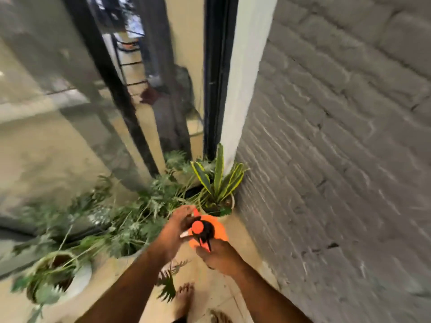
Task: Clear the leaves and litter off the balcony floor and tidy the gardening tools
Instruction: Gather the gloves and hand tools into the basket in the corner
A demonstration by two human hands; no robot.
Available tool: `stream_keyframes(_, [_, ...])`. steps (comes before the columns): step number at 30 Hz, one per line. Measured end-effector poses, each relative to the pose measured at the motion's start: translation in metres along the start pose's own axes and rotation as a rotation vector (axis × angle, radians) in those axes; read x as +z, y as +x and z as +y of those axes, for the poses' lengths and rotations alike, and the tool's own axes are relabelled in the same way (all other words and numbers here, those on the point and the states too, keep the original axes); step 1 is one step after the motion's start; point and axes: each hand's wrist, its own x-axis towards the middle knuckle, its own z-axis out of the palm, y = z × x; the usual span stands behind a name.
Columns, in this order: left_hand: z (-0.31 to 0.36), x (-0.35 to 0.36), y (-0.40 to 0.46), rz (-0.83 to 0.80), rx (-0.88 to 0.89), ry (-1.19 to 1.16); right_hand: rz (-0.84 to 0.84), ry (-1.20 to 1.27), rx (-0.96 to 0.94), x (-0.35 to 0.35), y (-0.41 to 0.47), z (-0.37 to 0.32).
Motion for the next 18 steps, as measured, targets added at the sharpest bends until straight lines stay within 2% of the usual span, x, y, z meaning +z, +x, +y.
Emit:
stream_keyframes(1, [0.004,-0.007,-0.013,0.010,0.021,-0.019,0.015,-0.016,-0.053,0.004,-0.001,-0.003])
stream_keyframes(4, [0.012,-0.032,-0.052,0.052,0.055,-0.105,-0.093,-0.015,-0.096,0.027,0.011,0.003])
stream_keyframes(9, [-0.006,-0.088,-0.114,0.266,0.087,-0.311,-0.295,0.054,-0.117,0.059,-0.011,-0.074])
stream_keyframes(11, [-0.024,-0.113,-0.144,0.355,0.094,-0.414,-0.419,0.059,-0.153,0.087,-0.017,-0.100])
stream_keyframes(18, [-0.117,-0.213,-0.257,0.631,0.185,-0.751,-0.780,-0.172,-0.222,0.224,-0.036,-0.154])
